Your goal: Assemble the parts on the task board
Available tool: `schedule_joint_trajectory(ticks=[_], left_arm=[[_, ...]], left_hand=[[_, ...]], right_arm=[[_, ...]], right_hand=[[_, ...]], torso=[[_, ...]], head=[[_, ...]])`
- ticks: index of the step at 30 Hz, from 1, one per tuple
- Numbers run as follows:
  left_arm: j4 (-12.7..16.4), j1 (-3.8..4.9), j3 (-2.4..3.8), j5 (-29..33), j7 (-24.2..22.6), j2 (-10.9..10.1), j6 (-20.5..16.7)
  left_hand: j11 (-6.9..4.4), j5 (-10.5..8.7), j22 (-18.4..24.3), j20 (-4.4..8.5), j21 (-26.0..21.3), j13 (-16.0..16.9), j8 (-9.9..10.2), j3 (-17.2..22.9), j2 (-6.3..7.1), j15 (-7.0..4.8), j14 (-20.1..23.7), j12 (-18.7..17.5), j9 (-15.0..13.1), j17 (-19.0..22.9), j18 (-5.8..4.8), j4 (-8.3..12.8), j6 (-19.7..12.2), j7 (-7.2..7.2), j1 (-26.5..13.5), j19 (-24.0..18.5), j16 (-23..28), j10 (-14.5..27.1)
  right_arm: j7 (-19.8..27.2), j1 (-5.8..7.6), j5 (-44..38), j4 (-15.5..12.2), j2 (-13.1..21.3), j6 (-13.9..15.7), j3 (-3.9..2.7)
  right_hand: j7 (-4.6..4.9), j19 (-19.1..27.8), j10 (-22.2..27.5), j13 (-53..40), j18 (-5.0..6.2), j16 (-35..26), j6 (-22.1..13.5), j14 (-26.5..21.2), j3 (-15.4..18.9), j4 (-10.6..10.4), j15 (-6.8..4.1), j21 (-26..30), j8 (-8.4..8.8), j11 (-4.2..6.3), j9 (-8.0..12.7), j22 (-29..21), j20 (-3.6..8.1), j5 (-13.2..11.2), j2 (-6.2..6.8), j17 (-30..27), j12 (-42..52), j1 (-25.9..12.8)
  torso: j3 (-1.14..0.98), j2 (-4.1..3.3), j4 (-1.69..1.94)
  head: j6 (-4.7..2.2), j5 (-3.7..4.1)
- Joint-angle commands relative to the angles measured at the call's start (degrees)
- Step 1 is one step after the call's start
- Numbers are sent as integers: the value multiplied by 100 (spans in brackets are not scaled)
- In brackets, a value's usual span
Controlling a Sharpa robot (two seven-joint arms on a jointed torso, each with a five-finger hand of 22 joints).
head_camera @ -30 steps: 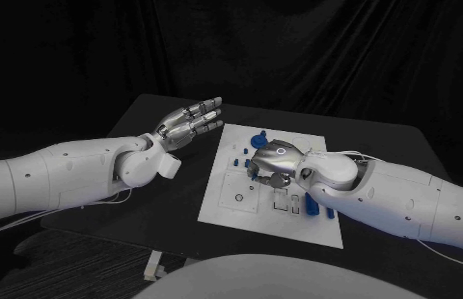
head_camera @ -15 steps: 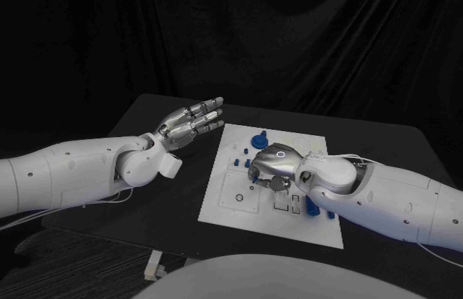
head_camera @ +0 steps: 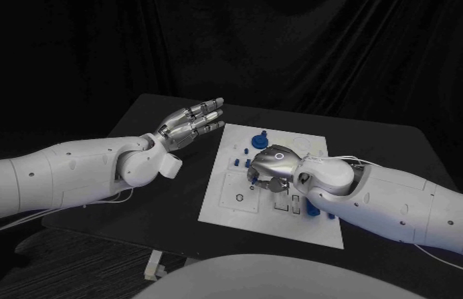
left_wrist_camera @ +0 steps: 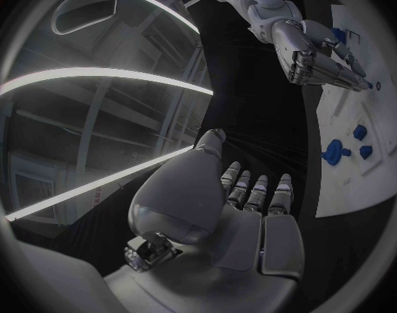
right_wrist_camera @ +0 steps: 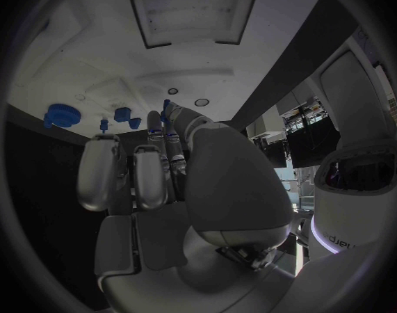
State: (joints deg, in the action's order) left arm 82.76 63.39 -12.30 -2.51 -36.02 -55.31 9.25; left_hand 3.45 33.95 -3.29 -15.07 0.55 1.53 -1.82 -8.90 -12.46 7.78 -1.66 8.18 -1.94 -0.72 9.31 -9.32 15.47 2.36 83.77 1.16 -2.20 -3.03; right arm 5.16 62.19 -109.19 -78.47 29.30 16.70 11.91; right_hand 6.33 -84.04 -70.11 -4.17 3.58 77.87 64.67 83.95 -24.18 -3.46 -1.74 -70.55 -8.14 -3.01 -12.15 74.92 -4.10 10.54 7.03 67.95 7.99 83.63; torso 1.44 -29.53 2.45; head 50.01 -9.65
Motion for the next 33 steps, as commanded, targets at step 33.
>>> schedule_joint_trajectory(ticks=[33], left_arm=[[-29,-21,7,6,0,29,86]], left_hand=[[36,16,9,-43,21,5,-35,24,-69,18,21,30,-9,-8,98,25,50,1,-11,-9,-29,22]], right_arm=[[-123,-82,-59,-37,25,25,-3]], right_hand=[[26,-30,-78,-15,30,22,9,165,1,48,24,8,-7,3,-10,992,-28,8,9,0,40,47]], torso=[[-2,2,0]], head=[[-1,0]])
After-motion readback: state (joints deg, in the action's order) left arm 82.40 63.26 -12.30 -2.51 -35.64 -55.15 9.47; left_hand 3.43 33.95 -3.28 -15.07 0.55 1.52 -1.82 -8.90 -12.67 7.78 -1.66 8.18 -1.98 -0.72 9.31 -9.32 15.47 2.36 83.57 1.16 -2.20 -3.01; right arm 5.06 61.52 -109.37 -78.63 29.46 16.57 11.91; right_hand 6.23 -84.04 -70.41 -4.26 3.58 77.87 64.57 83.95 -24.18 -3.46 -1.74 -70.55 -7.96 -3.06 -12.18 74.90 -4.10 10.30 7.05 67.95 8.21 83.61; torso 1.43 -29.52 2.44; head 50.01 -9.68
